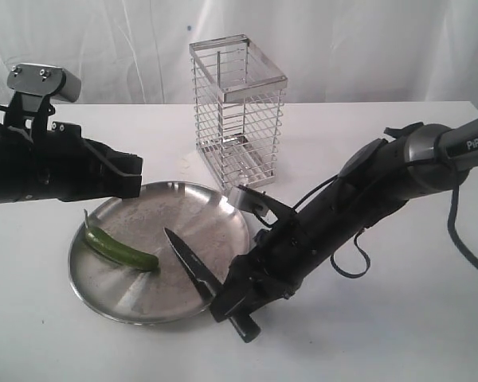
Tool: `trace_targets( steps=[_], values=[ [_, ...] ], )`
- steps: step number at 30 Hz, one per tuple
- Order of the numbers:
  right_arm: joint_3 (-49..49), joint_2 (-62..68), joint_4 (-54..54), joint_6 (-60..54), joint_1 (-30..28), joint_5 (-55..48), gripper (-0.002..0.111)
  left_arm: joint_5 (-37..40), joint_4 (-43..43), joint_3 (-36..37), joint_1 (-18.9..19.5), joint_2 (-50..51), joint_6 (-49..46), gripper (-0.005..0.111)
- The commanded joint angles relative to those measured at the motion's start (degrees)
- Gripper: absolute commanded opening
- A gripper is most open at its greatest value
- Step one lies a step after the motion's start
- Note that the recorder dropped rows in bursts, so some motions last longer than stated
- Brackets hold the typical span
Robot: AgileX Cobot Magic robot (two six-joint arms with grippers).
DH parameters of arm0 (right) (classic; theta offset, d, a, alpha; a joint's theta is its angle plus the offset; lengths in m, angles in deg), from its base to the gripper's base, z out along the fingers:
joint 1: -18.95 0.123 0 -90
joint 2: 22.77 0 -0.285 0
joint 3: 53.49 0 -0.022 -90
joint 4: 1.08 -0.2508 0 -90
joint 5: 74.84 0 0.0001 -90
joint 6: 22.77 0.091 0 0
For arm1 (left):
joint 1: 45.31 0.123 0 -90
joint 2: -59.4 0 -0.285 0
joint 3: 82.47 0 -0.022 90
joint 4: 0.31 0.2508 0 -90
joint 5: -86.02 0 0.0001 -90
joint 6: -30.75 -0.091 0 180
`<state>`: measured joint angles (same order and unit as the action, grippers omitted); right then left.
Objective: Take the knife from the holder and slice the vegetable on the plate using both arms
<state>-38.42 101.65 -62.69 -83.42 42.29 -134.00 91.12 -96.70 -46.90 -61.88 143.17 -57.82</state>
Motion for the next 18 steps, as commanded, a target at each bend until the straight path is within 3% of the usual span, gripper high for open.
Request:
trace_targets(
  steps=[1,9,18],
  values=[
    [0.8,1.2,-0.2,-0.7,0.8,-0.6,0.051,0.5,-0.8,0.4,-0.2,-0.5,0.2,0.000],
    [0.9,2.4,-0.7,-0.9,3.0,3.0,0.047,0.5,-0.8,0.4,-0.2,-0.5,0.2,0.000],
    [0.9,2.0,-0.3,-0.7,3.0,3.9,0.017,0.5,-0.8,0.4,-0.2,-0.5,0.1,0.000]
  ],
)
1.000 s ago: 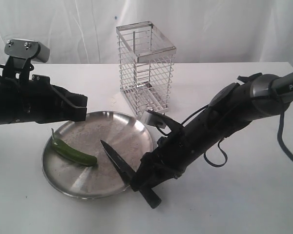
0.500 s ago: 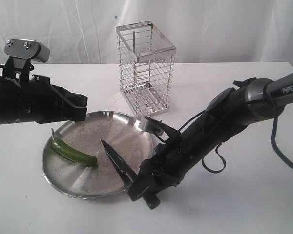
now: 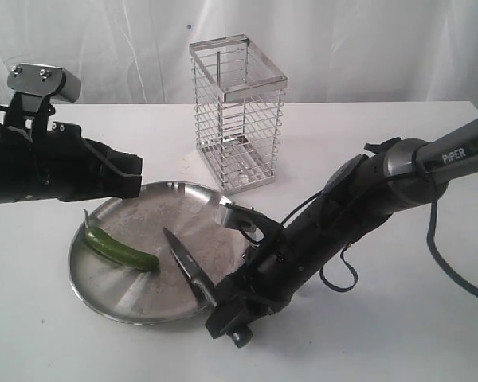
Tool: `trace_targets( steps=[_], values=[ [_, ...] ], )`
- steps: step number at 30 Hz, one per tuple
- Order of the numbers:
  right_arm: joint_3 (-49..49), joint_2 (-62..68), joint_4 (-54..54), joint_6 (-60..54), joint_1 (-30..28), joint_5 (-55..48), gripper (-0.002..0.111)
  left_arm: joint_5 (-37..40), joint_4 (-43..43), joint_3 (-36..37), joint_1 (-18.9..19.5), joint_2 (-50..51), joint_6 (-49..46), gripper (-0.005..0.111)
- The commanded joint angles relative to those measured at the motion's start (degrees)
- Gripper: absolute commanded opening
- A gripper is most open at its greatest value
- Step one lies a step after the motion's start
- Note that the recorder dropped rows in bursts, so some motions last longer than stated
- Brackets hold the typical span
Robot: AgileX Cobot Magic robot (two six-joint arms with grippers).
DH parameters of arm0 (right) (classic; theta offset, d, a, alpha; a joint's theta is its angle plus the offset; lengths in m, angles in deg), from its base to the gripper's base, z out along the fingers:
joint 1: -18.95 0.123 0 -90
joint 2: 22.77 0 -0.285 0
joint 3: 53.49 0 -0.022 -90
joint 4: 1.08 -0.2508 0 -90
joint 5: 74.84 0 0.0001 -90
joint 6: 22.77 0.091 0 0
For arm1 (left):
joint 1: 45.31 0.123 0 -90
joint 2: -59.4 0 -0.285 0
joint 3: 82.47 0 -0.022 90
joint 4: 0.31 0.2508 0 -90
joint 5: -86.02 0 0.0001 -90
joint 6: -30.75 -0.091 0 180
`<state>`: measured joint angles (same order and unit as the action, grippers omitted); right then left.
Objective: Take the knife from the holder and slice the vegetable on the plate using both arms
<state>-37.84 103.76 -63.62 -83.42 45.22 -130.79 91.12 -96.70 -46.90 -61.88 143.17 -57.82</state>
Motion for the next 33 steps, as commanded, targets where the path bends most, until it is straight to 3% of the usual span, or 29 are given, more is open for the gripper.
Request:
trace_targets(
  steps=[1,8,13,15,17,21,24,28,33],
  values=[
    [0.3,-0.5,0.6,-0.7,0.0,0.7,0.012,0.5,-0.8,0.4,-0.2,-0.5,0.1,0.000],
    [0.3,-6.9,2.4,4.5,0.0,1.5,0.008,-2.5,0.7,0.4,-0.2,-0.7,-0.2,0.000],
    [0.3,-14.9,14.9,16.8,0.0,5.5,0.008,-0.8,2.1,0.2,-0.2,-1.1,-0.2,0.000],
    [0.3,-18.0,21.8,22.5,0.0,6.1,0.008,0.7,8.3,0.2,-0.2,-1.9,-0.3,0.000],
    [0.3,-21.2,27.9,26.3,0.0,6.0,0.008,4.4,20.0,0.3,-0.2,-2.4,-0.3,0.001],
    [0.3,-26.0,31.3,27.7,0.0,3.9,0.008,11.8,41.3,0.3,-0.2,-2.3,4.5,0.017],
    [0.3,-27.9,31.0,27.5,0.0,1.8,0.008,12.8,51.1,0.3,-0.2,-2.3,7.2,0.038],
    [0.3,-28.6,31.0,27.5,0.0,-0.1,0.008,10.9,57.2,0.3,-0.2,-1.6,8.3,0.068],
    [0.3,-28.5,30.1,27.7,0.0,-0.1,0.008,10.6,63.9,0.3,-0.2,2.6,8.2,0.072]
  ],
)
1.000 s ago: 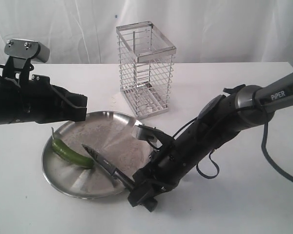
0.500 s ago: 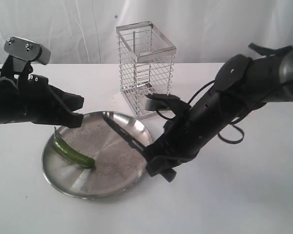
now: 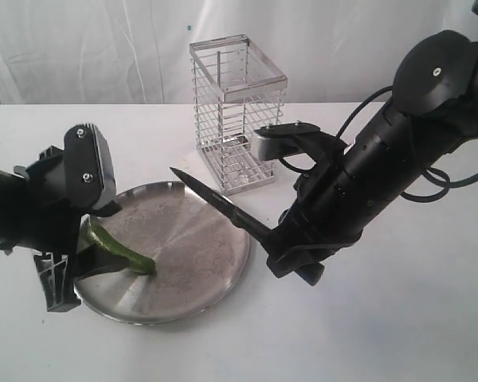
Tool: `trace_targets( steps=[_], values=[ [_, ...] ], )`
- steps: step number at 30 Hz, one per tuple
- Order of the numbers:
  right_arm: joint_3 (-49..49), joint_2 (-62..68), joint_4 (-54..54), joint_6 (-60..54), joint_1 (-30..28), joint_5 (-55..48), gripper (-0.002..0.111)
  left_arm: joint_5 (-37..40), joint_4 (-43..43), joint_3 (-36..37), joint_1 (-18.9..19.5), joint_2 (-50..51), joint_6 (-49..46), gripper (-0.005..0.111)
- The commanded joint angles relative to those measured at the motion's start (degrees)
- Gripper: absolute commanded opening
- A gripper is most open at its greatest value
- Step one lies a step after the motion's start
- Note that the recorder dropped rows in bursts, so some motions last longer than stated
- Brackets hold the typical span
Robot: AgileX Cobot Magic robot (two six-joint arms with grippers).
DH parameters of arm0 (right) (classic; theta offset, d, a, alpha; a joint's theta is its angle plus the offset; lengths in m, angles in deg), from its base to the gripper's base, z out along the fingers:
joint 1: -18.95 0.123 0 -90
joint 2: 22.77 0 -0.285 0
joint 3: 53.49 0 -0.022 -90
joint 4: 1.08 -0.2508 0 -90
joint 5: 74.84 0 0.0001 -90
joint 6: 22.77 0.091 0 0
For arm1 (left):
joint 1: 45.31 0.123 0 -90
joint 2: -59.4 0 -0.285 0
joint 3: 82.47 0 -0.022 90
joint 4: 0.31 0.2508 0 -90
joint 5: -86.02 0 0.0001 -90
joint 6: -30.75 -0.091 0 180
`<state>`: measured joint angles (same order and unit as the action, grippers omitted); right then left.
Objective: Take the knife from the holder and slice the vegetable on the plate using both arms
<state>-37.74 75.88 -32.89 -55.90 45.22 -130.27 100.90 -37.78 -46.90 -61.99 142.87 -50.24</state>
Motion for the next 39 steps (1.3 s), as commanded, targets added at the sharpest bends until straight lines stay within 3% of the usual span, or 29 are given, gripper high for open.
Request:
trace_targets(
  steps=[1,12,17,27,29,34,39],
  values=[
    [0.2,-0.8,-1.0,0.2,0.0,-0.6,0.008,0.8,5.5,0.3,-0.1,3.9,0.0,0.072],
    [0.2,-0.8,-4.0,-1.4,0.0,-0.3,0.008,-4.7,8.1,0.3,-0.1,12.9,-7.9,0.072],
    [0.2,-0.8,-6.5,-3.0,0.0,-1.0,0.008,-12.0,8.1,-0.1,-1.7,15.7,-13.7,0.072],
    [0.2,-0.8,-9.1,-4.3,0.0,-1.8,0.008,-15.7,8.1,-3.1,-2.9,22.9,-13.7,0.072],
    [0.2,-0.8,-9.8,-4.7,0.0,-2.6,0.008,-18.5,8.1,-3.1,-2.9,24.3,-13.7,0.065],
    [0.2,-2.5,-10.3,-5.5,0.0,-2.7,0.008,-19.4,4.5,-3.1,-2.9,25.0,-13.7,0.021],
    [0.2,-4.0,-10.4,-5.6,0.0,-2.2,0.008,-19.7,-5.8,-3.1,-2.9,25.0,-11.4,0.010]
  ],
)
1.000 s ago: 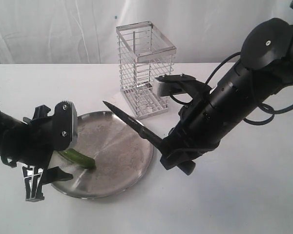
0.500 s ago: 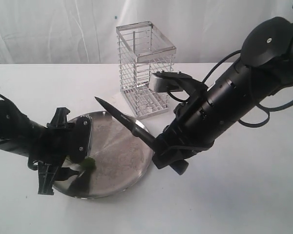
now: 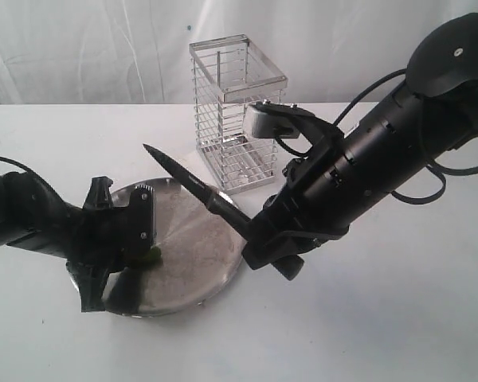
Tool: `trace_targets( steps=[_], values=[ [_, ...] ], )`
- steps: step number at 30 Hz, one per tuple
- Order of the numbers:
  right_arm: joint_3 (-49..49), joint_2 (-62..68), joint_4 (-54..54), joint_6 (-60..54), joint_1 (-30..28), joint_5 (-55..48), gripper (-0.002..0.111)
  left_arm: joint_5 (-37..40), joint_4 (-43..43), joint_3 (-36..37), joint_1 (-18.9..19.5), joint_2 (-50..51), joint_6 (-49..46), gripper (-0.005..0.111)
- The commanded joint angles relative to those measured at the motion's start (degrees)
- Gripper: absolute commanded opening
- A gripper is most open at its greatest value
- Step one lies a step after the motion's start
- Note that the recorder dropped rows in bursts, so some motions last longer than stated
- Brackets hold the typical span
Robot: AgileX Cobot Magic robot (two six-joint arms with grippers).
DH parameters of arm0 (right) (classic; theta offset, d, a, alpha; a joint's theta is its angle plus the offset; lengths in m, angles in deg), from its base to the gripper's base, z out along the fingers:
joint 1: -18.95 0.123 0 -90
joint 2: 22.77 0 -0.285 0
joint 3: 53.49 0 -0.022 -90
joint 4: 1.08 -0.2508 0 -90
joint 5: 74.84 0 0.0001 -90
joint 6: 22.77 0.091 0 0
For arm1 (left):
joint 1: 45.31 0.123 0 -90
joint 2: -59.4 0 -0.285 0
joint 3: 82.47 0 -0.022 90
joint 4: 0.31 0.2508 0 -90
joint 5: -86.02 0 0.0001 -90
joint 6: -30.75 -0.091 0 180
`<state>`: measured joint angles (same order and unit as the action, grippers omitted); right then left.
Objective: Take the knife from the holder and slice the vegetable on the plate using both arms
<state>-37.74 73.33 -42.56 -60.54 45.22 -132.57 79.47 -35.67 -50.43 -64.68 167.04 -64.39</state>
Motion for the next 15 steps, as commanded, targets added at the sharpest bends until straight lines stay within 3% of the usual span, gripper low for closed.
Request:
trace_targets(
  steps=[1,10,15],
  values=[
    [0.2,-1.5,-0.8,-0.9,0.0,0.1,0.008,1.4,-10.1,0.4,-0.2,0.7,3.9,0.011],
    [0.2,-1.5,8.0,3.3,0.0,0.5,0.008,2.3,-26.3,-3.8,-0.2,0.0,10.0,0.011],
    [0.2,-1.5,11.2,5.0,0.0,1.8,0.008,2.3,-28.2,-7.6,-0.2,-2.9,10.1,0.011]
  ],
)
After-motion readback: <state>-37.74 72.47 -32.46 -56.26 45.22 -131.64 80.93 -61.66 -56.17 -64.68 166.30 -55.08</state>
